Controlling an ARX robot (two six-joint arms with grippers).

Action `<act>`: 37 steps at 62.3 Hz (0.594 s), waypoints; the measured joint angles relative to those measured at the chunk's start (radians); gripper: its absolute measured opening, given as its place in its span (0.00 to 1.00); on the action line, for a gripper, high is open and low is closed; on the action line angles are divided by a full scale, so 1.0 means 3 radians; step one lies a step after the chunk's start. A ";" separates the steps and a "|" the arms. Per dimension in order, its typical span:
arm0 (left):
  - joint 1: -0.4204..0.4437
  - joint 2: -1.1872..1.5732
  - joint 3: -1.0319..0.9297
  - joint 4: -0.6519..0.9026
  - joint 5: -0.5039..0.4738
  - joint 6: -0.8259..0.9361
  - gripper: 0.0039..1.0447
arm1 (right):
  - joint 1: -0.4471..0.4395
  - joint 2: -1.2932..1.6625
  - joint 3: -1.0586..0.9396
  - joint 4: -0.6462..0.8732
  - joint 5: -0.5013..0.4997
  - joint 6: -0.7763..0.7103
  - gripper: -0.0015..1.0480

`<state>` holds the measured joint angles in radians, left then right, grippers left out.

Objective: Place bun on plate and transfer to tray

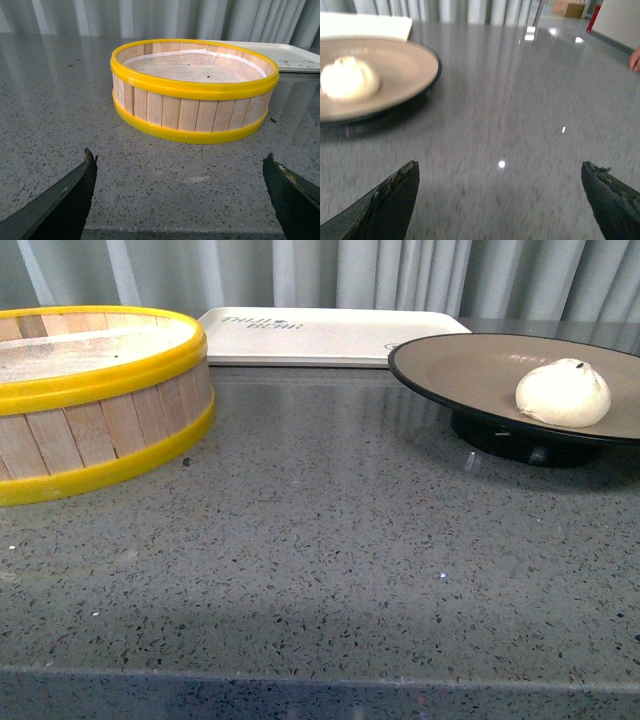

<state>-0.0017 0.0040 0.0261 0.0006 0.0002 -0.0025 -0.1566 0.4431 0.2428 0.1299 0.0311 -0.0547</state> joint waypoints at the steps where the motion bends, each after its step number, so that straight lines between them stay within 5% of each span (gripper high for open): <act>1: 0.0000 -0.0001 0.0000 0.0000 0.0000 0.0000 0.94 | -0.0092 0.0131 0.0064 0.0134 -0.0085 0.0024 0.92; 11: 0.0000 -0.0001 0.0000 0.0000 -0.0001 0.0000 0.94 | -0.0587 0.1185 0.0575 0.0718 -0.0627 0.0525 0.92; 16: 0.0000 -0.0001 0.0000 0.0000 0.0000 0.0000 0.94 | -0.0731 0.1857 0.0946 0.0655 -0.0946 0.1216 0.92; 26: 0.0000 -0.0001 0.0000 0.0000 -0.0001 0.0000 0.94 | -0.0680 0.2435 0.1451 0.0441 -0.1619 0.2693 0.92; 37: 0.0000 -0.0001 0.0000 0.0000 0.0000 0.0000 0.94 | -0.0626 0.2698 0.1490 0.0412 -0.1906 0.3449 0.92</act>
<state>-0.0017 0.0036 0.0261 0.0006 0.0002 -0.0025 -0.3443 1.2526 0.6899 0.2535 -0.5407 0.9798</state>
